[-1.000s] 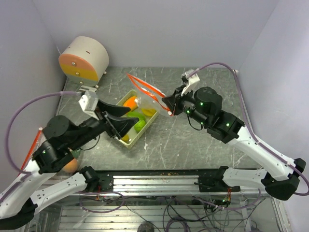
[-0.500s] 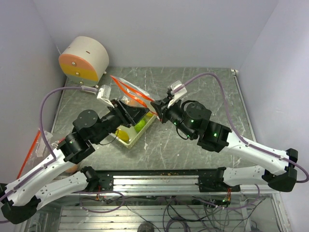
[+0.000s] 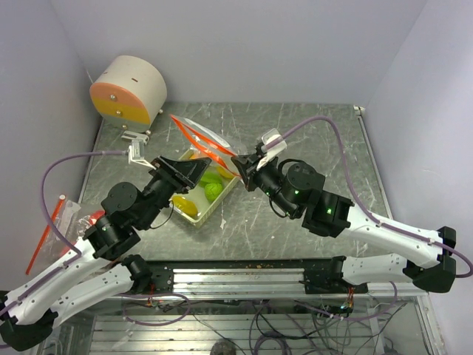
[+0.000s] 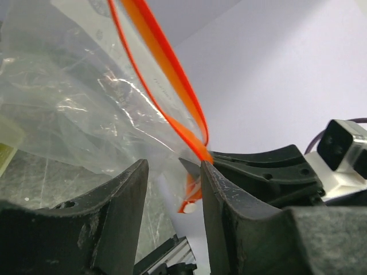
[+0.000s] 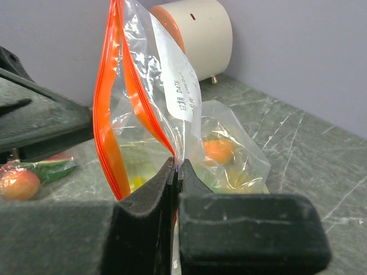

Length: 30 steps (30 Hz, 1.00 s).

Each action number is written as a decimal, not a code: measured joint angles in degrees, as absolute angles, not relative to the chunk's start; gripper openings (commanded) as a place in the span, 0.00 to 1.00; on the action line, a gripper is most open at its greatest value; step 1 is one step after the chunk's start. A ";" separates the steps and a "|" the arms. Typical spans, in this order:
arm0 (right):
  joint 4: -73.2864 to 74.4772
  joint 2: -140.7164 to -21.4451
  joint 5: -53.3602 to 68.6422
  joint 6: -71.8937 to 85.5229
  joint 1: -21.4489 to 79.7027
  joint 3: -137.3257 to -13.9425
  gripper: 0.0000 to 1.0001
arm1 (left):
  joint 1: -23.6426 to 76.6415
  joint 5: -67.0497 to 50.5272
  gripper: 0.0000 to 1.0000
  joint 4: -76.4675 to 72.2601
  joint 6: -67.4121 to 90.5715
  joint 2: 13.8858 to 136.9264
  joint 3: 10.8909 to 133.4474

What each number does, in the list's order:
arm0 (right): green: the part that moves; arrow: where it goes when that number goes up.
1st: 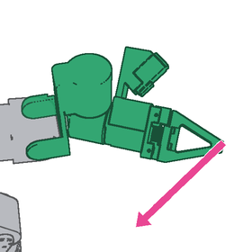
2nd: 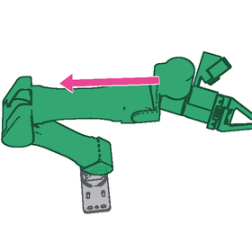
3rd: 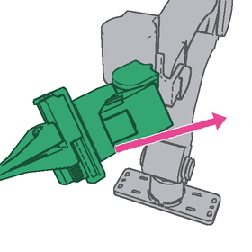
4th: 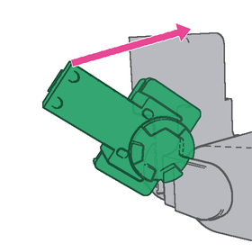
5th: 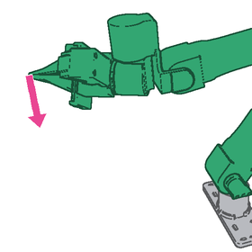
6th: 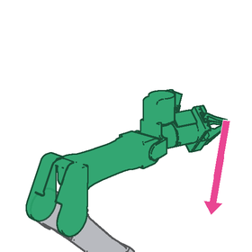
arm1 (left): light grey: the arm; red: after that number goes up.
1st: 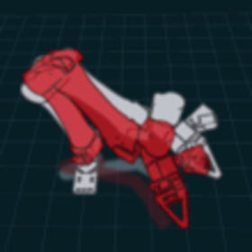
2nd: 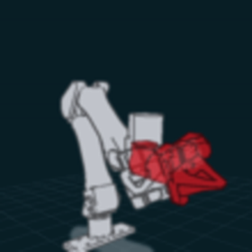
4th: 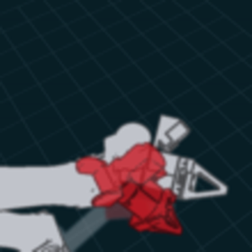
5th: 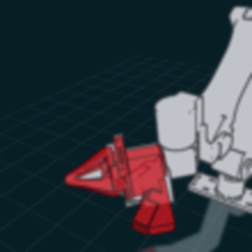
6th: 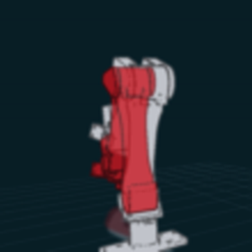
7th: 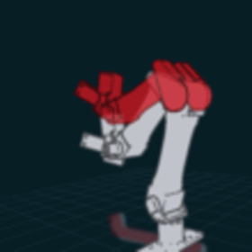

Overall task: Place the food in the zip-top bag and seal the zipper
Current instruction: Open the zipper of the food storage bag.

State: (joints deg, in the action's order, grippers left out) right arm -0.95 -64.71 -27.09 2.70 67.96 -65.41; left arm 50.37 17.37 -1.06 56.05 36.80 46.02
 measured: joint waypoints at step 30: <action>-0.91 -66.43 -27.42 2.68 69.95 -65.56 0.00 | 50.37 16.32 0.59 -15.09 56.71 36.47 38.52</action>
